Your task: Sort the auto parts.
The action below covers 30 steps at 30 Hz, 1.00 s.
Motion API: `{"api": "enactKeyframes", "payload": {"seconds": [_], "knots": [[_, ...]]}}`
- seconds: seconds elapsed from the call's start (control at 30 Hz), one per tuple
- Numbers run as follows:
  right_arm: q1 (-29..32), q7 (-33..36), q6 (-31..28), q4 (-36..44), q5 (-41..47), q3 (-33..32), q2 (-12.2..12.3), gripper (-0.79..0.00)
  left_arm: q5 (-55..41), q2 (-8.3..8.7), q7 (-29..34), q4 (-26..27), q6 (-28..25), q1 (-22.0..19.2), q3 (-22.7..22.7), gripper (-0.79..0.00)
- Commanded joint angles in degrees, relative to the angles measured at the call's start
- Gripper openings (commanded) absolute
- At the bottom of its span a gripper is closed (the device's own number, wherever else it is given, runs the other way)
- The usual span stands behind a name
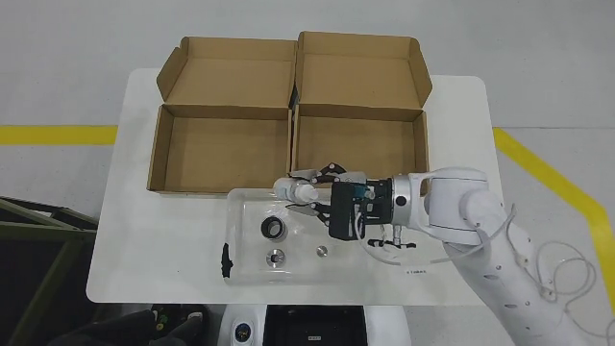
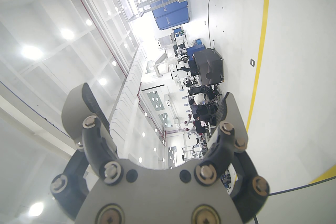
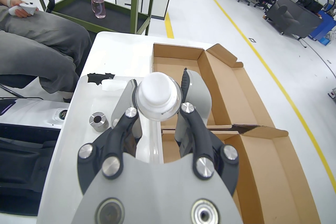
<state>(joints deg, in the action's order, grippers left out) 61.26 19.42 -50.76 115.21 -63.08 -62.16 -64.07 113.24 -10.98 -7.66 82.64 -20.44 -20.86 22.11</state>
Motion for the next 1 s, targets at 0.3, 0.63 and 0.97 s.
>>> {"api": "enactKeyframes", "payload": {"seconds": [0.3, 0.63, 0.97], "knots": [[-0.4, -3.7, 1.8, -1.5, -1.5, -3.6, 0.4, -0.785, 0.0, 0.0, 0.0, 0.0, 0.0, 0.0, 0.0, 0.0], [-4.7, -4.4, 3.1, -9.1, -1.7, -5.0, 0.4, -0.785, 0.0, 0.0, 0.0, 0.0, 0.0, 0.0, 0.0, 0.0], [-11.9, -3.9, 3.7, -20.7, -0.2, -0.3, -0.7, -0.785, 0.0, 0.0, 0.0, 0.0, 0.0, 0.0, 0.0, 0.0]]}}
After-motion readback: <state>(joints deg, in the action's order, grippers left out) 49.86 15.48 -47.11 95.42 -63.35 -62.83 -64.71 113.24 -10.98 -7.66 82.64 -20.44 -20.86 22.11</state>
